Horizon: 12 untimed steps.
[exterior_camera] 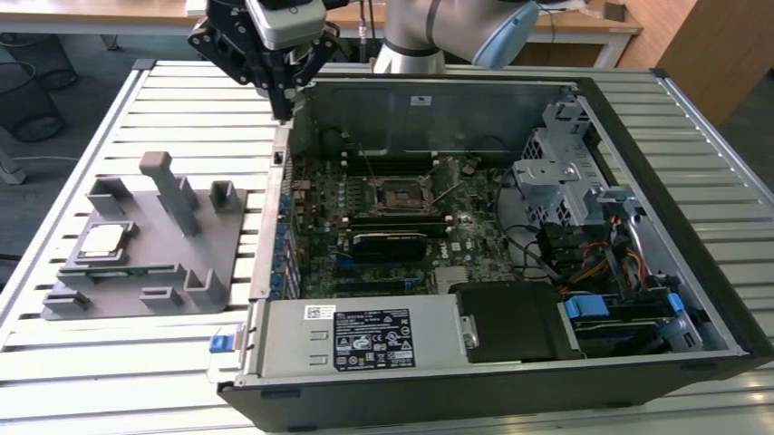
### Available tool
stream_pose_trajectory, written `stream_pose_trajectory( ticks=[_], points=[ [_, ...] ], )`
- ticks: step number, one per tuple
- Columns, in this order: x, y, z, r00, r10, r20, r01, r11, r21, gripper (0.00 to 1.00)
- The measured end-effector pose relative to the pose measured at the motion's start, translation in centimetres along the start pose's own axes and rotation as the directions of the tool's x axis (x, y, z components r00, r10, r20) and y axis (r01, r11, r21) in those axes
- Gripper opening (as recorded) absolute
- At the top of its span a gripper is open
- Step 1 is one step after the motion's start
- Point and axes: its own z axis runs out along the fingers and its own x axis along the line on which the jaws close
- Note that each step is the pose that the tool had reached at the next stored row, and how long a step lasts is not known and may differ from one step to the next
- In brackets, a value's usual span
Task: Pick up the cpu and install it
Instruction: 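Reach for the cpu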
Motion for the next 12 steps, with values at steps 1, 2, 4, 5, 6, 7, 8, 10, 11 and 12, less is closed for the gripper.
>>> stream_pose_trajectory(
  ticks=[1, 2, 4, 5, 6, 7, 8, 10, 11, 12],
  points=[
    [0.06, -0.01, 0.00, 1.0000, 0.000, 0.0000, 0.000, 1.0000, 0.0000, 0.11],
    [0.12, -0.01, 0.00, 1.0000, 0.000, -0.0001, 0.000, 1.0000, 0.0000, 0.11],
    [0.22, -0.02, 0.01, 1.0000, 0.000, -0.0001, 0.000, 1.0000, 0.0000, 0.11],
    [0.28, -0.02, 0.01, 1.0000, 0.000, -0.0001, 0.000, 1.0000, 0.0000, 0.11],
    [0.33, -0.03, 0.01, 1.0000, 0.000, -0.0002, 0.000, 1.0000, 0.0000, 0.11],
    [0.39, -0.03, 0.01, 1.0000, 0.000, -0.0002, 0.000, 1.0000, 0.0000, 0.11],
    [0.44, -0.03, 0.02, 1.0000, 0.000, -0.0003, 0.000, 1.0000, 0.0000, 0.11],
    [0.53, -0.04, 0.02, 1.0000, 0.000, -0.0004, 0.000, 1.0000, 0.0000, 0.11],
    [0.57, -0.04, 0.02, 1.0000, 0.000, -0.0005, 0.000, 1.0000, 0.0001, 0.11],
    [0.62, -0.05, 0.02, 1.0000, 0.000, -0.0005, 0.000, 1.0000, 0.0001, 0.11]
  ],
)
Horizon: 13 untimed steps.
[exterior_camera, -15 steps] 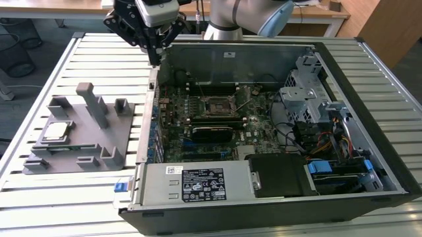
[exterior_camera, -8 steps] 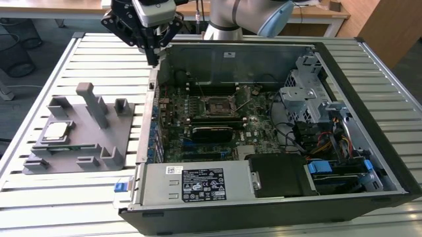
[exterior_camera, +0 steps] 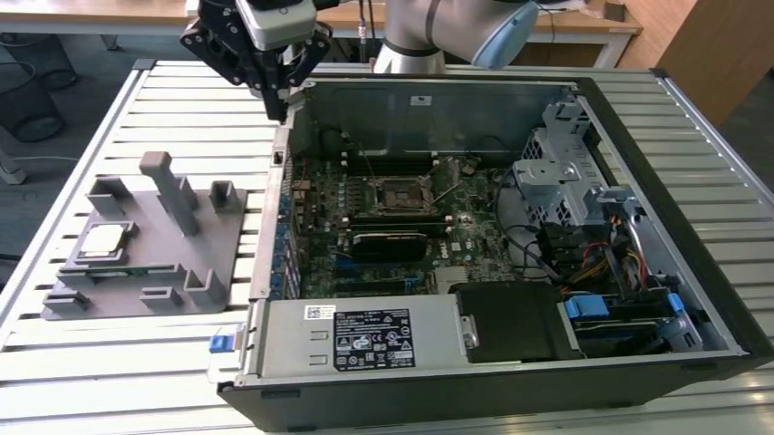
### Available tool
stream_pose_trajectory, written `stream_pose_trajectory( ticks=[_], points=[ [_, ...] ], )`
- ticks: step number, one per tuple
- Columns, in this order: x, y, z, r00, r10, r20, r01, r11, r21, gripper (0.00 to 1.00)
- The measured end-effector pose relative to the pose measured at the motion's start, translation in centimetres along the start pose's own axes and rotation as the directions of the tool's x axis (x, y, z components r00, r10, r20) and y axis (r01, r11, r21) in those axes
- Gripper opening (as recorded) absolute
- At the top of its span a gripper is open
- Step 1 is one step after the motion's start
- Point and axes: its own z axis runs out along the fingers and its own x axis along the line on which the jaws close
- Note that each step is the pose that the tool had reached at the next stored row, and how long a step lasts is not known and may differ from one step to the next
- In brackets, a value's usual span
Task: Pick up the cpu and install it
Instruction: 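Reach for the cpu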
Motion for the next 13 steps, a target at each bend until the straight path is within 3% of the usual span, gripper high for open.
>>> stream_pose_trajectory(
  ticks=[13],
  points=[
    [0.63, -0.05, 0.02, 1.0000, 0.000, -0.0003, 0.000, 1.0000, 0.0000, 0.11]
  ],
)
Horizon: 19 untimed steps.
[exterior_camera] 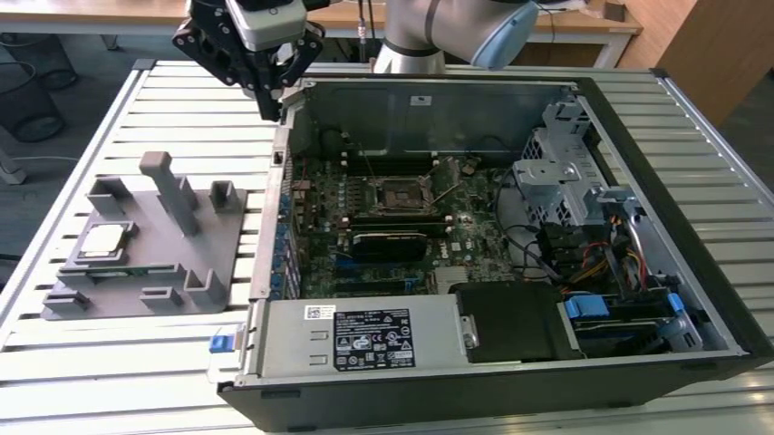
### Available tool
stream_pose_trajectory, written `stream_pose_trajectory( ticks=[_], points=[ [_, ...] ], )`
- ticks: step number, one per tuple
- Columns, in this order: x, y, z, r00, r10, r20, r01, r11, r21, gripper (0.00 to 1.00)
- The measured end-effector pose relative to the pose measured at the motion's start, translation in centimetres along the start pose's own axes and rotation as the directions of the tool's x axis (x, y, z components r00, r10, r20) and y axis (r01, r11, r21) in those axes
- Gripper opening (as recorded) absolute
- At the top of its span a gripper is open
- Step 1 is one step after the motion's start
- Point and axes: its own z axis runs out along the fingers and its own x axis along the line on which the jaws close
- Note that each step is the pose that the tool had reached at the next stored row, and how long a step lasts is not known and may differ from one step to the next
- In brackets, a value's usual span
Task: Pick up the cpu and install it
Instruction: 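Reach for the cpu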
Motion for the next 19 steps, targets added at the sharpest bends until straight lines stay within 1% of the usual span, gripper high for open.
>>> stream_pose_trajectory(
  ticks=[19],
  points=[
    [1.09, -0.08, 0.04, 1.0000, 0.000, -0.0005, 0.000, 1.0000, 0.0000, 0.11]
  ],
)
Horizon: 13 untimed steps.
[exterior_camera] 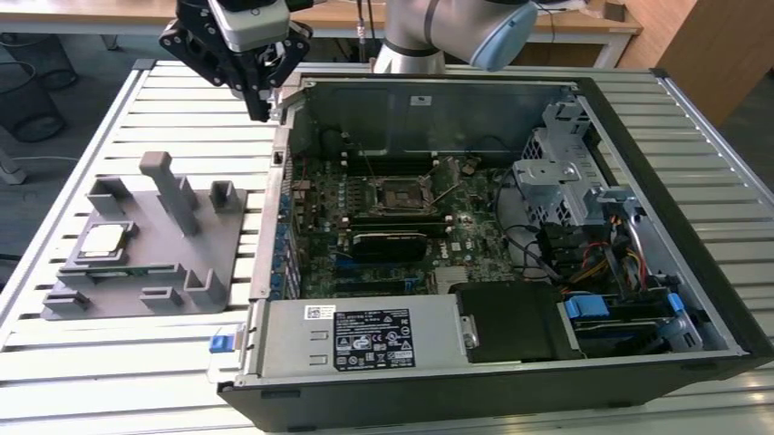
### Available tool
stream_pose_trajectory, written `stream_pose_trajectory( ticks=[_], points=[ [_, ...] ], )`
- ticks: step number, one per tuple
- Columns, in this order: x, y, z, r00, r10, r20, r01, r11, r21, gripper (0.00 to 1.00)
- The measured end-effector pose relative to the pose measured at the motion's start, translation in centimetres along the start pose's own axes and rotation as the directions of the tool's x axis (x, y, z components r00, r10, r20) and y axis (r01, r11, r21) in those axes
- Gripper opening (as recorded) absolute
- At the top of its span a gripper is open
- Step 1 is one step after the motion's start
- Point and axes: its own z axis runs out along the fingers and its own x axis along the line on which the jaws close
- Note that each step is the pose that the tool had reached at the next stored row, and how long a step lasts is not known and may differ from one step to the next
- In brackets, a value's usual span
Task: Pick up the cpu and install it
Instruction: 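Reach for the cpu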
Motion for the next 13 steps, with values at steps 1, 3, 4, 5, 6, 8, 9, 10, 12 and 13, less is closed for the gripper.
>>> stream_pose_trajectory(
  ticks=[1, 3, 4, 5, 6, 8, 9, 10, 12, 13],
  points=[
    [0.05, -0.01, 0.00, 1.0000, 0.000, -0.0002, 0.000, 1.0000, 0.0001, 0.11],
    [0.18, -0.02, 0.00, 1.0000, 0.000, -0.0003, 0.000, 1.0000, 0.0001, 0.11],
    [0.24, -0.02, 0.00, 1.0000, 0.000, -0.0003, 0.000, 1.0000, 0.0001, 0.11],
    [0.31, -0.03, 0.01, 1.0000, 0.000, -0.0004, 0.000, 1.0000, 0.0001, 0.11],
    [0.37, -0.03, 0.01, 1.0000, 0.000, -0.0004, 0.000, 1.0000, 0.0001, 0.11],
    [0.49, -0.04, 0.02, 1.0000, 0.000, -0.0005, 0.000, 1.0000, 0.0001, 0.11],
    [0.54, -0.04, 0.01, 1.0000, 0.000, -0.0006, 0.000, 1.0000, 0.0001, 0.11],
    [0.60, -0.05, 0.02, 1.0000, 0.000, -0.0007, 0.000, 1.0000, 0.0001, 0.11],
    [0.72, -0.06, 0.02, 1.0000, 0.000, -0.0009, 0.000, 1.0000, 0.0002, 0.11],
    [0.78, -0.06, 0.02, 1.0000, 0.000, -0.0009, 0.000, 1.0000, 0.0001, 0.11]
  ],
)
